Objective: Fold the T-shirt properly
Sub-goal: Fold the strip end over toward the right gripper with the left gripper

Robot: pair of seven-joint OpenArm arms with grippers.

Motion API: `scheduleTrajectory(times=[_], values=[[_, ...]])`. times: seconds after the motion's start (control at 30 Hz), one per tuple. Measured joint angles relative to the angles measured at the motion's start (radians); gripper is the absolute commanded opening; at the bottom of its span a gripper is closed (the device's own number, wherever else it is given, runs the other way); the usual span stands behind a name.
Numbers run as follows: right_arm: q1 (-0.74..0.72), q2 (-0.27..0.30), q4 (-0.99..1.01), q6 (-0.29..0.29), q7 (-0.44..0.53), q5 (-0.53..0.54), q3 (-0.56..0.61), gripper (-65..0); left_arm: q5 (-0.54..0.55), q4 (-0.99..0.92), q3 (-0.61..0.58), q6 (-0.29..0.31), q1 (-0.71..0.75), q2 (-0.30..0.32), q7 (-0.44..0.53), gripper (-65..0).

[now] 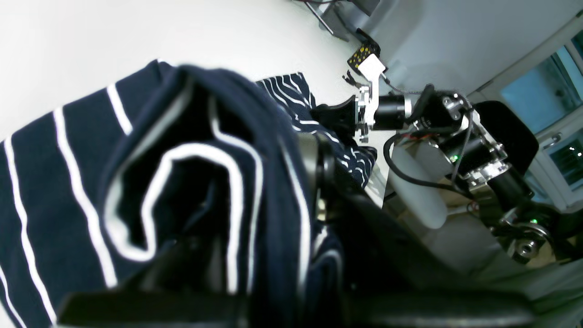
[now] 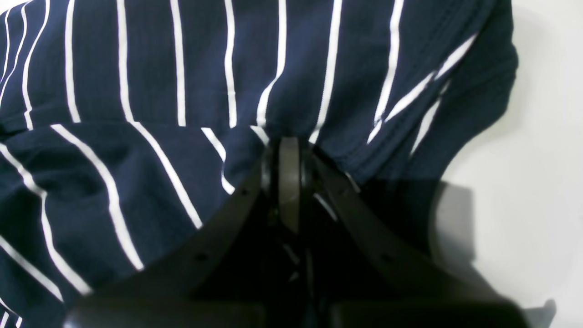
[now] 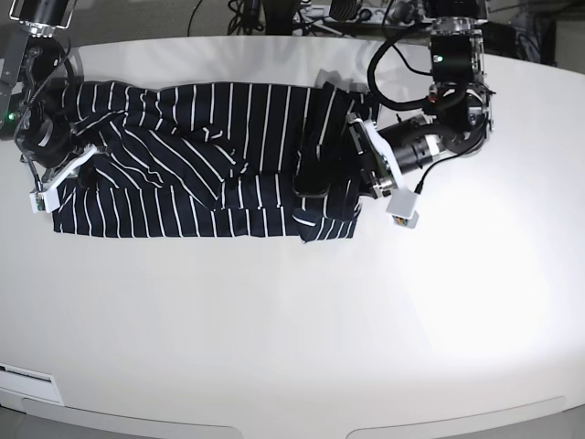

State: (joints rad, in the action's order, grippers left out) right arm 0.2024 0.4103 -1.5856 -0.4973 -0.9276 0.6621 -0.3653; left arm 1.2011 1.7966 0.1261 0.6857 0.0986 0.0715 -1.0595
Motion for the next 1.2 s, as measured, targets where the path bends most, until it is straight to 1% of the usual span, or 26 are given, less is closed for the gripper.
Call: scheduleTrajectory(times=[0.13,0.23,0.47,0.5,0.53,0.63,0.67,0.7,0.73,0.83,0.93,1.0,1.03,1.1,1.13,1.17,1.2], values=[[0.0,0.0,0.0,0.0,0.0,0.0,0.0,-65.0,-0.089,0.0,-0.002,0.0,-0.016,-0.05,0.042,-65.0],[0.0,0.0,0.0,0.0,0.0,0.0,0.0,-65.0,-0.095,0.0,-0.002,0.0,-0.015,-0.077,0.047,-65.0],[0.0,0.005,0.0,0.0,-0.004,0.001,0.0,-65.0,-0.095,0.0,-0.031,0.0,-0.016,-0.082,0.047,-65.0],[0.0,0.005,0.0,0.0,-0.006,0.001,0.002,-65.0,-0.095,0.0,-0.038,0.0,-0.016,-0.082,0.046,-64.0],[0.0,0.005,0.0,0.0,-0.006,0.002,0.002,-65.0,-0.095,0.0,-0.047,0.0,-0.016,-0.082,0.047,-57.7],[0.0,0.005,0.0,0.0,-0.007,0.004,0.002,-65.0,-0.095,0.0,-0.092,-0.017,-0.016,-0.082,0.047,-33.5],[0.0,0.005,0.0,0.0,-0.007,0.004,0.002,-65.0,-0.095,0.0,-0.111,-0.019,-0.016,-0.082,0.047,-28.1],[0.0,0.005,0.0,0.0,-0.007,0.004,0.002,-65.0,-0.095,0.0,-0.128,-0.018,-0.016,-0.082,0.047,-25.9],[0.0,0.005,0.0,0.0,-0.007,0.004,0.002,-65.0,-0.095,0.0,-0.142,-0.017,-0.016,-0.082,0.047,-25.9],[0.0,0.005,0.0,0.0,-0.008,0.006,0.002,-59.8,-0.116,0.0,-0.152,-0.016,-0.016,-0.083,0.05,-26.0],[0.0,0.005,0.0,0.0,-0.008,0.008,0.002,-59.6,-0.179,0.0,-0.151,-0.016,-0.016,-0.082,0.112,-26.0],[0.0,0.005,0.0,0.0,-0.008,0.008,0.002,-59.6,-0.198,0.0,-0.151,-0.02,-0.016,-0.082,0.138,-26.0],[0.0,0.005,0.0,0.0,-0.008,0.008,0.002,-59.6,-0.2,0.0,-0.151,-0.04,-0.016,-0.082,0.145,-26.0],[0.0,0.005,0.0,0.0,-0.008,0.008,0.002,-59.6,-0.201,0.0,-0.151,-0.111,-0.016,-0.082,0.146,-26.1],[0.0,0.005,0.0,0.0,-0.008,0.008,0.002,-59.6,-0.211,0.0,-0.151,-0.151,-0.015,-0.082,0.145,-27.7],[0.0,0.005,0.0,0.0,-0.008,0.008,0.002,-59.6,-0.233,0.0,-0.151,-0.187,-0.016,-0.082,0.145,-30.7],[0.0,0.005,0.0,0.0,-0.008,0.008,0.002,-59.6,-0.257,0.0,-0.151,-0.206,-0.016,-0.082,0.147,-34.9]])
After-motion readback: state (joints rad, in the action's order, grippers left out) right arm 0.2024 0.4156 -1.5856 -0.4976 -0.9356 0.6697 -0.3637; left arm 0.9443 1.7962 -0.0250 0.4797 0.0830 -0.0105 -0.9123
